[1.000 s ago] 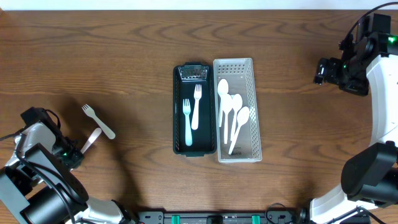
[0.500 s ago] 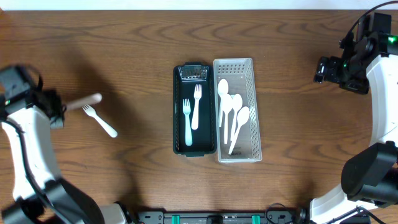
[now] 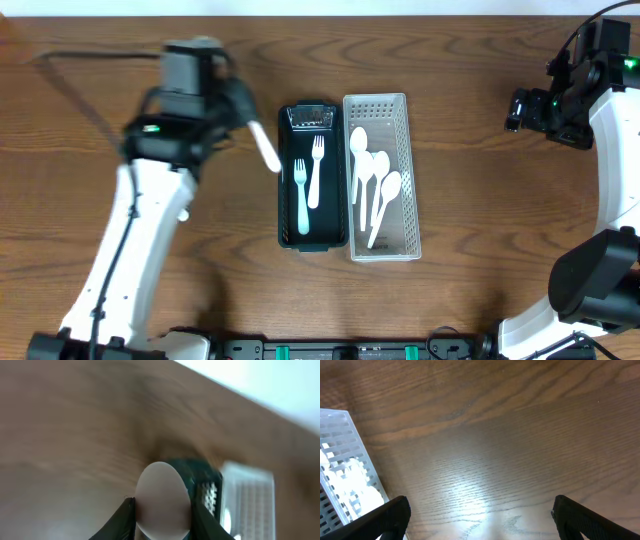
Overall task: Pack container
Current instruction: 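Place the white spoon into the black tray and release it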
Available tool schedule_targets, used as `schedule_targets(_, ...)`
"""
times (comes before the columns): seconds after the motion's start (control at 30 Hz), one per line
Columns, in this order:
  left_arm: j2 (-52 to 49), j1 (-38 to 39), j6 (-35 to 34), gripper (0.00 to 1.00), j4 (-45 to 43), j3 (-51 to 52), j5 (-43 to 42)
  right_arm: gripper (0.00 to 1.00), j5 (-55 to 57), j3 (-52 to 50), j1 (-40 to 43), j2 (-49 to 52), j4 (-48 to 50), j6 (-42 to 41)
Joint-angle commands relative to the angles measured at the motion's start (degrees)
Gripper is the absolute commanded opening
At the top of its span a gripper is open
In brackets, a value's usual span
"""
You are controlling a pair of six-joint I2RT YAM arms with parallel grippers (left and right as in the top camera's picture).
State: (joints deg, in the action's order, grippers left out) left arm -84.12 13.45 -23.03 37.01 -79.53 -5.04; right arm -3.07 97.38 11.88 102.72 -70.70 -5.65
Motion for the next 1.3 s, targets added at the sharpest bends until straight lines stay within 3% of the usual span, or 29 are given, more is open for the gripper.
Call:
schedule_targets(0.0, -3.67, 4.7, 9.92, 0.06, -0.15, -0.44, 4.26, 0.94, -0.2, 0.31, 0.04, 0.52, 0.02, -0.66)
schedule_targets(0.43, -22.18, 11.61, 10.34, 0.07, 0.2, -0.44, 4.2, 0.94, -0.22, 0.31, 0.04, 0.52, -0.02, -0.66)
schedule_targets(0.5, -22.93, 11.89, 10.36, 0.16, 0.17, -0.44, 4.22, 0.94, -0.22, 0.31, 0.04, 0.52, -0.04, -0.68)
schedule_targets(0.6, -23.37, 11.91, 10.36, 0.4, 0.39, -0.42, 4.22, 0.94, -0.22, 0.31, 0.04, 0.52, -0.04, -0.66)
schedule_targets(0.7, -23.34, 11.91, 10.95, 0.54, 0.83, -0.44, 4.22, 0.94, -0.2, 0.31, 0.04, 0.52, -0.04, -0.31)
schedule_targets(0.9, -19.28, 11.91, 14.93, 0.68, 1.99, -1.4, 6.29, 0.94, -0.2, 0.31, 0.07, 0.52, -0.02, 0.02)
schedule_targets(1.07, -9.53, 11.17, 15.93, 0.82, 4.28, -4.2, 16.79, 0.95, -0.17, 0.31, 0.11, 0.52, 0.11, 0.44)
schedule_targets(1.17, -2.58, 7.61, 15.61, 0.86, 4.85, -4.28, 23.98, 0.95, -0.17, 0.31, 0.11, 0.52, 0.22, 0.39)
schedule_targets(1.27, 2.21, 0.17, 11.34, 0.92, 7.74, -4.28, 24.44, 0.95, -0.17, 0.31, 0.11, 0.52, 0.09, 0.42)
